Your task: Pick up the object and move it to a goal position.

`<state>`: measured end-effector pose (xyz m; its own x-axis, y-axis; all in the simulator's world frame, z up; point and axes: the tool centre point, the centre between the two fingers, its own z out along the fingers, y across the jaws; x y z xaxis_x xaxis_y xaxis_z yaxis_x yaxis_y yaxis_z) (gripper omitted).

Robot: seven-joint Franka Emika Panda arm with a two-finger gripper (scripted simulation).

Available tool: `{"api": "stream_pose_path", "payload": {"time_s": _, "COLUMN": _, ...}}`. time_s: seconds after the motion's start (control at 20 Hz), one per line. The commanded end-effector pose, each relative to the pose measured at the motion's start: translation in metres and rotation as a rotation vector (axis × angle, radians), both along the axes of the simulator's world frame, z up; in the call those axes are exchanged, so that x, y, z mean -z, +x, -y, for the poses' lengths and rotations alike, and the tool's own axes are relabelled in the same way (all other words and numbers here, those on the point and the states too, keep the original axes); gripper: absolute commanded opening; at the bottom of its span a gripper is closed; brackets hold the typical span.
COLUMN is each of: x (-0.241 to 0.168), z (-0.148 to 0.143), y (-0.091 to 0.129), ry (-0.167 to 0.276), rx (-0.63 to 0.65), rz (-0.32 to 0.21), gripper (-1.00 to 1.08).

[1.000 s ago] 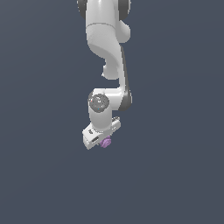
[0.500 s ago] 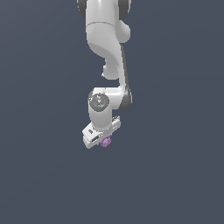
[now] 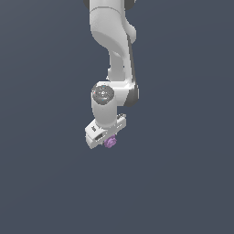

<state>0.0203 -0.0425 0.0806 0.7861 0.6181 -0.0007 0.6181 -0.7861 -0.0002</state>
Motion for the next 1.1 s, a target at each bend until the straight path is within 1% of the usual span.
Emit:
{"api": "stream_pose_path", "payload": {"time_s": 0.0, "x": -0.017, "z": 0.0, "y": -0.006, "ry": -0.001, "rx": 0.0, "rz": 0.001, "gripper": -1.0}}
{"api": "stream_pose_path", "payload": {"time_s": 0.75, "x": -0.155, "z": -0.004, "y": -0.06, "ry": -0.001, "rx": -0.001, "rz": 0.001, "gripper": -1.0}}
{"api": "stream_pose_path", "payload": {"time_s": 1.05, "x": -0.206, "z": -0.006, "y": -0.078, "ry": 0.0, "rx": -0.001, "rz": 0.001, "gripper": -1.0}}
